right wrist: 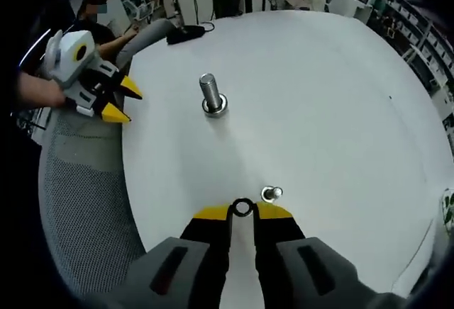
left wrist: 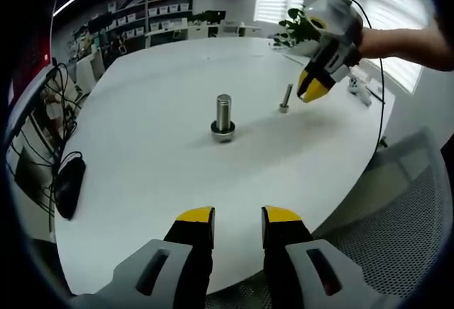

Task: Place the washer onto the threaded stud by aligning its center hole with the stud, sliding it down to the base, and recovering from edge contact or off-axis alignment until the washer reaches the visible bottom stop.

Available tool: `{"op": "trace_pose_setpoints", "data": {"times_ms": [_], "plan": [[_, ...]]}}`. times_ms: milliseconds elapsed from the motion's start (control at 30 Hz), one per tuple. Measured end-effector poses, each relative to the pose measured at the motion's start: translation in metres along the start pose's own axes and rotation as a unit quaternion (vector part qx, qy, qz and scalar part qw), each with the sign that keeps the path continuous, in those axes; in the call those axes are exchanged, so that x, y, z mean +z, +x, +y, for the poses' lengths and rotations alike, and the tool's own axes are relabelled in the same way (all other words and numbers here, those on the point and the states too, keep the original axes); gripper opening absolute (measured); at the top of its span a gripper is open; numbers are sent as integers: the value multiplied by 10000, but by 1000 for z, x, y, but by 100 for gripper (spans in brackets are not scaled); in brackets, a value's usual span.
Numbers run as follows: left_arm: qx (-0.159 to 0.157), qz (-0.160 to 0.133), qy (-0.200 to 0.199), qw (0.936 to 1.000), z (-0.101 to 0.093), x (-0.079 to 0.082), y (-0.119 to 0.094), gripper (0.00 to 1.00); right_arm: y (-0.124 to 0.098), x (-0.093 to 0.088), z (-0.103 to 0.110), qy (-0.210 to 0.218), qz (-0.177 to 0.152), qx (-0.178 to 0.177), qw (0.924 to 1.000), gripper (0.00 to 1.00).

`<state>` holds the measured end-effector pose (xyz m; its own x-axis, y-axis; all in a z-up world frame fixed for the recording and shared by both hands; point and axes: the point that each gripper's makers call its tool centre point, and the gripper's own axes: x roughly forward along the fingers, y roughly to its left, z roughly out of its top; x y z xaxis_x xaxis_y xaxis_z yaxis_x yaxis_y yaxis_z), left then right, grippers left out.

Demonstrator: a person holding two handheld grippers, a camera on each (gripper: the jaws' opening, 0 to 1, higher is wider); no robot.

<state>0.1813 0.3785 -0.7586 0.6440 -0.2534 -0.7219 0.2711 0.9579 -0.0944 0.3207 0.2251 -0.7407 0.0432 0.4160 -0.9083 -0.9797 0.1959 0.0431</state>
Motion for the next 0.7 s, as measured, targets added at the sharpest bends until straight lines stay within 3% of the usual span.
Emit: {"op": "trace_pose_setpoints", "data": {"times_ms": [400,700], "plan": [[-1,-1,13,10000,-1,0,0,24,-15,18,-13,-138,-222,-234,9994,14],[-7,-5,12,10000,-1,1,0,24,-9,19,-23,-277,-105,-292,9991,14]]}}
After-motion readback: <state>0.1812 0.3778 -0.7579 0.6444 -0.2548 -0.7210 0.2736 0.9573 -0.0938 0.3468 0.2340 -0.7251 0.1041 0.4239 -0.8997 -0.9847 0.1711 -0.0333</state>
